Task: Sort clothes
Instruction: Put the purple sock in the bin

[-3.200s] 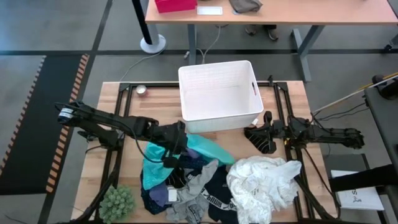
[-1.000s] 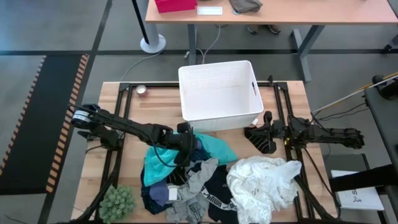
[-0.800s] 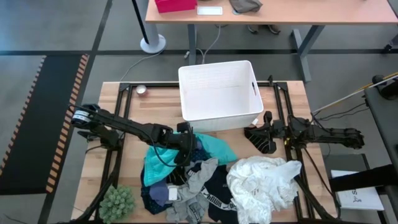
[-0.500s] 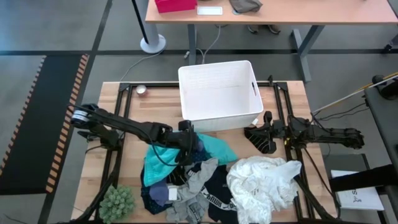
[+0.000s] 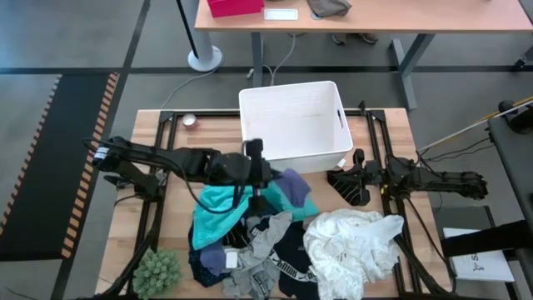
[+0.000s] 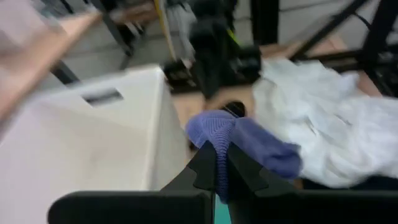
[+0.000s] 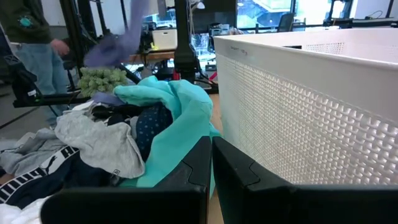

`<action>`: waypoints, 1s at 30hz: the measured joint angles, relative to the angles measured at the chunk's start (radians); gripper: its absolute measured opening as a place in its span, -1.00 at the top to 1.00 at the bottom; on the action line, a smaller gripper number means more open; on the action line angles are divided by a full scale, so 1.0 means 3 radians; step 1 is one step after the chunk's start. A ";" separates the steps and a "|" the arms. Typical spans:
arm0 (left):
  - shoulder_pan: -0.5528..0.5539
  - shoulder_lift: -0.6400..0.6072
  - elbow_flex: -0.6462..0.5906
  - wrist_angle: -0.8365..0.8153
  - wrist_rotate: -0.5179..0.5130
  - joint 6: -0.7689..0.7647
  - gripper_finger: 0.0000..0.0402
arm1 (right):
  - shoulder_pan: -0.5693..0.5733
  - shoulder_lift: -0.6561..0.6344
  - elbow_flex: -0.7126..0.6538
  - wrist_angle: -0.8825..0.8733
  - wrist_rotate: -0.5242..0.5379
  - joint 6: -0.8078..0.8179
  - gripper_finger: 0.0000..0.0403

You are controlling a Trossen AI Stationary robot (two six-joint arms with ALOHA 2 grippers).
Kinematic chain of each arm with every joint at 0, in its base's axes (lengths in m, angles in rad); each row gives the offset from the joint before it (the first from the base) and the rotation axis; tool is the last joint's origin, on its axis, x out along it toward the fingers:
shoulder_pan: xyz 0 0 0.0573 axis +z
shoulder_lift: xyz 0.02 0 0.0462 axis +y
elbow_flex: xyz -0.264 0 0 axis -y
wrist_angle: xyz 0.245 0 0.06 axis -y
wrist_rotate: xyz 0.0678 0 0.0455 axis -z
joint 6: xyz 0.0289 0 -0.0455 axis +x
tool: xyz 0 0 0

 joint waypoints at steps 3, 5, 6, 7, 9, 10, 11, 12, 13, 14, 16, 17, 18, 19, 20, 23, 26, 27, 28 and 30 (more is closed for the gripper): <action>0.0009 -0.0001 0.0216 -0.0023 -0.0173 0.0189 1.00 | 0.0000 0.0001 -0.0001 0.0000 0.0001 0.0001 1.00; 0.0034 -0.0001 0.0331 -0.0026 -0.0229 0.0279 1.00 | 0.0001 0.0001 0.0000 0.0000 0.0000 0.0001 1.00; 0.0054 -0.0001 0.0372 -0.0027 -0.0231 0.0308 1.00 | 0.0000 0.0001 0.0000 0.0000 0.0001 0.0001 1.00; 0.0085 -0.0001 0.0406 -0.0034 -0.0231 0.0340 1.00 | 0.0001 0.0001 -0.0001 0.0000 0.0001 0.0001 1.00; 0.0171 -0.0001 0.0442 -0.0040 -0.0231 0.0393 1.00 | 0.0000 0.0001 -0.0001 0.0000 0.0001 0.0001 1.00; 0.0232 -0.0001 0.0451 -0.0041 -0.0229 0.0392 1.00 | 0.0000 0.0001 0.0000 0.0000 0.0000 0.0001 1.00; 0.0302 -0.0001 0.0452 -0.0040 -0.0228 0.0382 1.00 | 0.0000 0.0001 0.0000 0.0000 0.0001 0.0001 1.00; 0.0375 -0.0001 0.0452 -0.0039 -0.0229 0.0370 1.00 | 0.0001 0.0001 0.0000 0.0000 0.0000 0.0001 1.00; 0.0442 -0.0001 0.0452 -0.0040 -0.0228 0.0356 1.00 | 0.0000 0.0000 0.0000 0.0000 0.0000 0.0001 1.00; 0.0516 -0.0001 0.0450 -0.0043 -0.0215 0.0340 1.00 | 0.0000 0.0001 0.0000 0.0000 0.0001 0.0001 1.00; 0.0662 -0.0001 0.0446 -0.0055 -0.0085 0.0287 1.00 | 0.0000 0.0001 -0.0001 0.0000 0.0001 0.0001 1.00; 0.0732 -0.0001 0.0446 -0.0063 0.0007 0.0261 1.00 | 0.0000 0.0001 -0.0001 0.0000 0.0001 0.0001 1.00; 0.0806 -0.0001 0.0439 -0.0065 0.0107 0.0229 1.00 | 0.0000 0.0001 0.0000 0.0000 0.0001 0.0001 1.00; 0.0872 -0.0001 0.0431 -0.0067 0.0207 0.0204 1.00 | 0.0000 0.0001 -0.0001 0.0000 0.0001 0.0001 1.00; 0.0932 -0.0001 0.0419 -0.0069 0.0291 0.0181 1.00 | 0.0000 0.0001 0.0000 0.0000 0.0000 0.0001 1.00; 0.1091 -0.0001 0.0342 -0.0063 0.0416 0.0097 1.00 | 0.0001 0.0001 0.0000 0.0000 0.0000 0.0001 1.00; 0.1203 0.0000 0.0220 -0.0074 0.0417 0.0009 1.00 | 0.0001 0.0001 -0.0001 0.0000 0.0001 0.0001 1.00; 0.1227 0.0000 0.0176 -0.0075 0.0417 -0.0010 1.00 | 0.0000 0.0000 0.0000 0.0000 0.0001 0.0000 1.00; 0.1245 0.0000 0.0128 -0.0074 0.0417 -0.0026 1.00 | 0.0001 0.0001 -0.0001 0.0000 0.0001 0.0001 1.00; 0.1275 0.0000 0.0039 -0.0073 0.0422 -0.0027 1.00 | 0.0000 0.0001 -0.0001 0.0000 0.0001 0.0001 1.00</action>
